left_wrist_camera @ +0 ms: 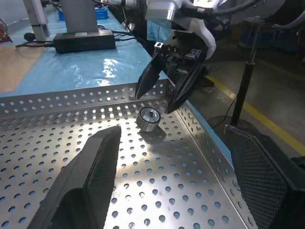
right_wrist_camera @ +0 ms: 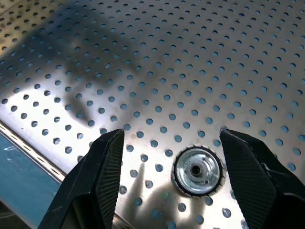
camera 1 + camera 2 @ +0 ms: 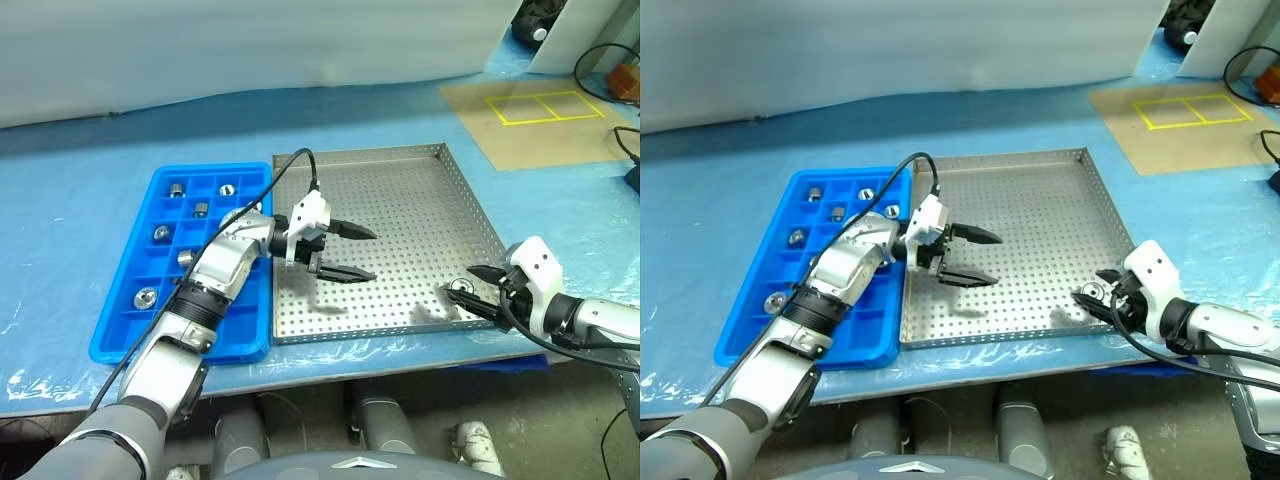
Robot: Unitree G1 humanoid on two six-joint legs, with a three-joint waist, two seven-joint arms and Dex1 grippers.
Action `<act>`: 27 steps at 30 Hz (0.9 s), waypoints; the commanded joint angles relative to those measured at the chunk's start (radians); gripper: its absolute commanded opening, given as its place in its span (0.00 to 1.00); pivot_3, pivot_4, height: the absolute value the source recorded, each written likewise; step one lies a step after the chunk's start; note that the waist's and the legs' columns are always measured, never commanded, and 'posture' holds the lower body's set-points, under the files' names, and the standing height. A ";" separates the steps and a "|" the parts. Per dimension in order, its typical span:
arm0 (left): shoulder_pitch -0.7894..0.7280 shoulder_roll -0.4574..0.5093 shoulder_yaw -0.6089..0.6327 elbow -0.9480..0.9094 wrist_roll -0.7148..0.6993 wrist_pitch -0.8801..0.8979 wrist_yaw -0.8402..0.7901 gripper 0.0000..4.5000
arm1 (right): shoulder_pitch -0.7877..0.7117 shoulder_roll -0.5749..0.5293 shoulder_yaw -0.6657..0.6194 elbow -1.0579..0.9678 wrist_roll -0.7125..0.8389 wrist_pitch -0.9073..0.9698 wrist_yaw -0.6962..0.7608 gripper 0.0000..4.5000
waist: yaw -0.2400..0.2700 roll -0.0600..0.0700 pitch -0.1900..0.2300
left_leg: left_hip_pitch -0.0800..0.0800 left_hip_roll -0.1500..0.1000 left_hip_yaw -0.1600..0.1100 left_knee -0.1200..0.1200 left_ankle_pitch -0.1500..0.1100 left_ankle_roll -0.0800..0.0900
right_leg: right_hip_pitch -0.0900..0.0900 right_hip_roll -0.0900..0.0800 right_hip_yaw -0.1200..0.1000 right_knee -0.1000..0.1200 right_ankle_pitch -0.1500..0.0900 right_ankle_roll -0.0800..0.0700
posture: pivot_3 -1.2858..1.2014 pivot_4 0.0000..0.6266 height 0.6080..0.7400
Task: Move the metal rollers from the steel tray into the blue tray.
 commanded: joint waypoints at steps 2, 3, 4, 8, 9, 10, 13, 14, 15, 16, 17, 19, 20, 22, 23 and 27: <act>0.020 0.012 0.005 -0.059 -0.003 0.005 0.004 0.81 | -0.008 -0.016 -0.021 0.046 -0.007 -0.054 -0.009 0.74 | 0.000 0.000 0.000 | 0.000 0.000 0.000 -0.001 0.000 0.000 | 0.000 0.000 0.000 0.000 0.000 0.000 | 0.32 0.24 1.00; 0.025 0.014 0.005 -0.066 -0.003 0.007 0.006 0.81 | -0.007 -0.017 -0.013 0.057 -0.012 -0.064 -0.009 0.74 | 0.000 0.000 0.000 | 0.000 0.000 0.000 -0.001 0.000 0.000 | 0.000 0.000 0.000 0.000 0.000 0.000 | 0.32 0.24 1.00; 0.032 0.017 0.005 -0.075 -0.003 0.010 0.009 0.81 | -0.013 -0.016 0.003 0.079 -0.022 -0.079 -0.012 0.74 | 0.000 0.000 0.000 | 0.000 0.000 0.000 -0.001 0.000 0.000 | 0.000 0.000 0.000 0.000 0.000 0.000 | 0.33 0.24 1.00; 0.050 0.024 0.009 -0.100 -0.004 0.026 0.027 0.81 | -0.047 -0.010 0.058 0.150 -0.050 -0.121 -0.017 0.74 | 0.000 0.000 0.000 | 0.000 0.000 0.000 -0.001 0.000 0.000 | 0.000 0.000 0.000 0.000 0.000 0.000 | 0.33 0.24 1.00; 0.054 0.025 0.009 -0.104 -0.003 0.027 0.029 0.81 | -0.055 -0.011 0.073 0.163 -0.055 -0.129 -0.016 0.74 | 0.001 0.000 0.000 | 0.000 0.000 0.000 0.000 0.000 0.000 | 0.000 0.000 0.000 0.000 0.000 0.000 | 0.33 0.24 1.00; 0.060 0.027 0.008 -0.112 -0.003 0.030 0.032 0.81 | -0.064 -0.014 0.091 0.177 -0.065 -0.140 -0.014 0.74 | 0.000 0.000 0.000 | 0.001 0.000 0.000 0.000 0.000 0.000 | 0.000 0.000 0.000 0.001 0.000 0.000 | 0.33 0.24 1.00; 0.074 0.032 0.005 -0.134 -0.006 0.039 0.038 0.81 | -0.086 -0.016 0.129 0.211 -0.080 -0.160 -0.009 0.74 | 0.001 0.000 0.000 | 0.001 0.000 0.000 0.000 0.000 0.000 | 0.001 0.000 0.000 0.001 0.000 0.000 | 0.34 0.24 1.00; 0.077 0.033 0.005 -0.140 -0.006 0.042 0.040 0.81 | -0.094 -0.016 0.139 0.221 -0.084 -0.164 -0.008 0.74 | 0.000 0.000 0.000 | 0.001 0.000 0.000 0.000 0.000 0.000 | 0.001 0.000 0.000 0.001 0.000 0.000 | 0.34 0.24 1.00; 0.080 0.033 0.005 -0.144 -0.007 0.045 0.042 0.81 | -0.099 -0.016 0.145 0.228 -0.087 -0.168 -0.007 0.74 | 0.000 0.000 0.000 | 0.001 0.000 0.000 0.000 0.000 0.000 | 0.001 0.000 0.000 0.001 0.000 0.000 | 0.34 0.24 1.00; 0.083 0.035 0.005 -0.148 -0.006 0.046 0.045 0.81 | -0.108 -0.017 0.152 0.237 -0.091 -0.172 -0.005 0.74 | 0.001 0.000 0.000 | 0.001 0.000 0.000 0.000 0.000 0.000 | 0.001 0.000 0.000 0.001 0.000 0.000 | 0.34 0.24 1.00; 0.086 0.036 0.005 -0.152 -0.006 0.047 0.046 0.81 | -0.113 -0.018 0.156 0.243 -0.093 -0.176 -0.004 0.74 | 0.001 0.000 0.000 | 0.001 0.000 0.000 0.000 0.000 0.000 | 0.001 0.000 0.000 0.001 0.000 0.000 | 0.34 0.24 1.00; 0.090 0.039 0.006 -0.160 -0.007 0.051 0.050 0.81 | -0.124 -0.023 0.161 0.255 -0.099 -0.186 0.000 0.74 | 0.001 0.000 0.000 | 0.001 0.000 0.000 0.000 0.000 0.000 | 0.001 0.000 0.000 0.001 0.000 0.000 | 0.34 0.24 1.00; 0.092 0.041 0.006 -0.163 -0.007 0.053 0.051 0.81 | -0.127 -0.024 0.161 0.259 -0.099 -0.188 0.002 0.74 | 0.001 0.000 0.000 | 0.001 0.000 0.000 0.000 0.000 0.000 | 0.001 0.000 0.000 0.001 0.000 0.000 | 0.34 0.24 1.00; 0.095 0.043 0.007 -0.167 -0.007 0.055 0.053 0.81 | -0.128 -0.024 0.159 0.265 -0.099 -0.192 0.004 0.69 | 0.001 0.000 0.000 | 0.001 0.000 0.000 -0.001 0.000 0.000 | 0.001 0.000 0.000 0.001 0.000 0.000 | 0.34 0.24 1.00; 0.095 0.044 0.007 -0.168 -0.006 0.055 0.054 0.81 | -0.128 -0.024 0.159 0.267 -0.100 -0.194 0.005 0.64 | 0.001 0.000 0.000 | 0.001 0.000 0.000 -0.001 0.000 0.000 | 0.001 0.000 0.000 0.001 0.000 0.000 | 0.34 0.24 1.00; 0.090 0.049 0.009 -0.170 -0.009 0.059 0.052 0.81 | -0.129 -0.019 0.161 0.278 -0.105 -0.204 0.002 0.38 | 0.001 0.000 0.000 | 0.001 0.000 0.000 -0.001 0.000 0.000 | 0.001 0.000 0.000 0.001 0.000 0.000 | 0.34 0.24 1.00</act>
